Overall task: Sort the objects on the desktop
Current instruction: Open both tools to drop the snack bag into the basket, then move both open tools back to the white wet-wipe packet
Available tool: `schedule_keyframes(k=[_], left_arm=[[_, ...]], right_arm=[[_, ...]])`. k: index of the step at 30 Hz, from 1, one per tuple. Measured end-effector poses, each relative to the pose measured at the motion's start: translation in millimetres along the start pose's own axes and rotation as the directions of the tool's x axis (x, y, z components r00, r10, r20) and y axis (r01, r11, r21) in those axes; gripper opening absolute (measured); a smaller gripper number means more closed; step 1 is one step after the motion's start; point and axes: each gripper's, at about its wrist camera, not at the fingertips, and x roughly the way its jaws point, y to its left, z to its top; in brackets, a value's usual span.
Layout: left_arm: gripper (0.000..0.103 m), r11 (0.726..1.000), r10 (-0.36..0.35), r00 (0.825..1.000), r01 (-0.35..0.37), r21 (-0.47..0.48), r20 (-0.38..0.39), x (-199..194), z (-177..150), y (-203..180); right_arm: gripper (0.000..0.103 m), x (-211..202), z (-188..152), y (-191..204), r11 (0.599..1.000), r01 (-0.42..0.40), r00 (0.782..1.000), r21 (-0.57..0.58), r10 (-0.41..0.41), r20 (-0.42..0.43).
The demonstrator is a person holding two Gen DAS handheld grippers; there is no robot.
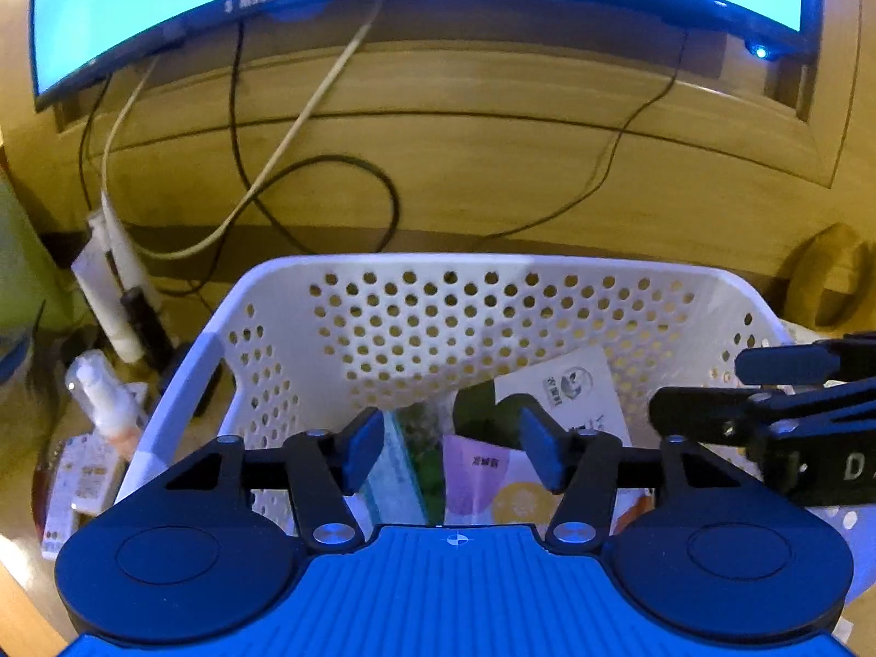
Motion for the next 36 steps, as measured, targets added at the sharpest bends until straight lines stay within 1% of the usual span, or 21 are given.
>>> schedule_keyframes(k=[1,5,8,10,13,15,18,22,26,27,28,29,30,33,36], left_arm=[[0.070,1.000,0.005,1.000,-0.005,0.003,-0.002,-0.2,-0.7,-0.4],[0.070,1.000,0.010,1.000,-0.010,0.001,-0.005,-4.0,-4.7,-2.5],[0.070,1.000,0.022,1.000,-0.022,0.005,0.014,-12.7,-5.3,-7.4],[0.071,1.000,0.022,0.999,-0.022,0.007,0.037,-22.5,-5.0,-12.1],[0.077,0.999,0.027,0.996,-0.028,0.014,0.083,-40.5,-6.2,-23.0],[0.078,1.000,0.022,0.994,-0.024,0.018,0.104,-51.1,-9.2,-32.5],[0.078,1.000,0.003,0.994,-0.006,0.028,0.110,-61.8,-16.4,-49.2],[0.078,0.999,-0.006,0.995,0.002,0.047,0.104,-71.8,-32.0,-73.6],[0.079,0.999,-0.027,0.994,0.023,0.040,0.104,-82.2,-51.6,-94.1],[0.077,0.999,-0.031,0.994,0.027,0.044,0.102,-84.5,-57.2,-98.2],[0.077,0.999,-0.027,0.993,0.022,0.045,0.118,-88.5,-62.9,-102.7],[0.082,0.999,-0.021,0.991,0.016,0.042,0.135,-93.2,-66.8,-106.1],[0.084,0.999,-0.021,0.990,0.016,0.040,0.139,-97.7,-69.7,-109.4],[0.084,0.999,-0.003,0.989,-0.003,0.041,0.148,-108.7,-76.6,-118.4],[0.084,0.999,0.004,0.989,-0.009,0.037,0.145,-116.2,-83.9,-125.6]], right_arm=[[0.078,-1.3,-1.2,-2.2,1.000,0.003,1.000,0.007,-0.003,0.001],[0.078,-5.4,-2.4,-4.0,1.000,-0.013,1.000,0.013,0.013,0.017],[0.078,-13.6,-3.0,-8.0,0.999,-0.024,0.999,0.023,0.023,0.043],[0.078,-23.8,-3.0,-13.8,0.999,-0.037,0.997,0.039,0.034,0.067],[0.078,-44.1,-7.8,-25.7,0.998,-0.054,0.993,0.041,0.049,0.112],[0.078,-59.3,-15.0,-36.5,0.997,-0.061,0.990,0.042,0.055,0.133],[0.078,-79.6,-30.4,-56.2,0.997,-0.059,0.990,0.057,0.051,0.134],[0.078,-103.2,-60.9,-86.3,0.993,-0.053,0.993,0.102,0.041,0.110],[0.078,-117.5,-99.3,-115.4,0.985,-0.037,0.998,0.168,0.029,0.049],[0.078,-119.5,-109.1,-120.9,0.982,-0.036,0.999,0.184,0.031,0.031],[0.078,-122.4,-120.0,-126.2,0.979,-0.037,0.999,0.200,0.035,0.016],[0.078,-124.9,-130.9,-131.0,0.977,-0.035,0.999,0.212,0.037,-0.003],[0.078,-126.4,-140.1,-133.7,0.975,-0.036,0.999,0.221,0.041,-0.018],[0.078,-129.8,-168.8,-140.4,0.973,-0.037,0.996,0.227,0.055,-0.072],[0.078,-130.6,-185.7,-142.3,0.973,-0.041,0.992,0.225,0.066,-0.106]])
